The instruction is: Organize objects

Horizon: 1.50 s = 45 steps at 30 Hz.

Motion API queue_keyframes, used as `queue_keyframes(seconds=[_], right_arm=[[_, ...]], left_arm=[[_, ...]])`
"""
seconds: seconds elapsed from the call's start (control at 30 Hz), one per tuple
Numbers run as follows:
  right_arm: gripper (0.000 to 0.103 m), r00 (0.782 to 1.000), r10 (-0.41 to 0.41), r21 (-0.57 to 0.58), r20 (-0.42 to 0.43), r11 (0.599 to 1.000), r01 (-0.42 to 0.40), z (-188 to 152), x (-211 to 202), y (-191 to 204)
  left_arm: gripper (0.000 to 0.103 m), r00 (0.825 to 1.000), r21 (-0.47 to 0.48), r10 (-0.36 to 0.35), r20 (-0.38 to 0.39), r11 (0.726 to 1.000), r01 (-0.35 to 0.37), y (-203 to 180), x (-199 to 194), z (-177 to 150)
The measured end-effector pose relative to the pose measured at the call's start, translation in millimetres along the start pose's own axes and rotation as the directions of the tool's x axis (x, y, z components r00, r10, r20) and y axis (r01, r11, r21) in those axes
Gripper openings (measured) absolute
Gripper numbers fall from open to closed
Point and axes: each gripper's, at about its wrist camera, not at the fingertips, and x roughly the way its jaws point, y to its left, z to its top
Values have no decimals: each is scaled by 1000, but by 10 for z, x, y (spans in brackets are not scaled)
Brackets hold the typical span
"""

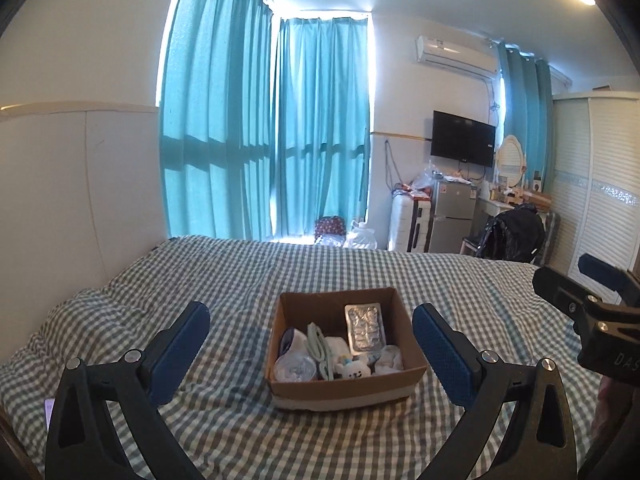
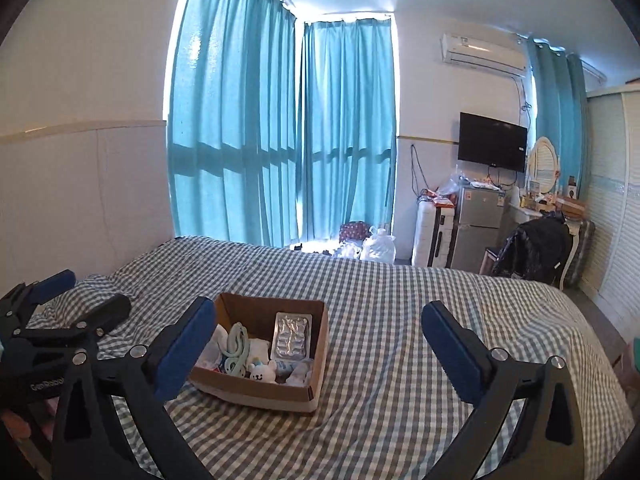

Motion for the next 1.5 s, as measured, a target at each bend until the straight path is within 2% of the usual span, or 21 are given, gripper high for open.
queue_keyframes(seconds=[0.17,0.47,0.9,1.1,1.5], right_arm=[[103,998,-58,-69,-20,996,57,-225,119,104],[103,995,-47,-32,-83,999,44,-372,327,106],[103,992,-75,-23,-105,997,73,-434,381,108],[103,991,-79,-16,-110,997,78,-447,402,77],[103,990,-81,-19,-114,997,79,-462,391,71]], left_arm=[[103,999,-29,15,-29,999,-16,53,84,-175],[103,999,-33,37,-36,999,-39,108,102,-278],[103,998,-41,23,-51,999,-25,97,69,-334],[103,999,-37,-4,-51,999,3,53,83,-357],[103,998,-23,12,-64,1000,-13,12,83,-399]])
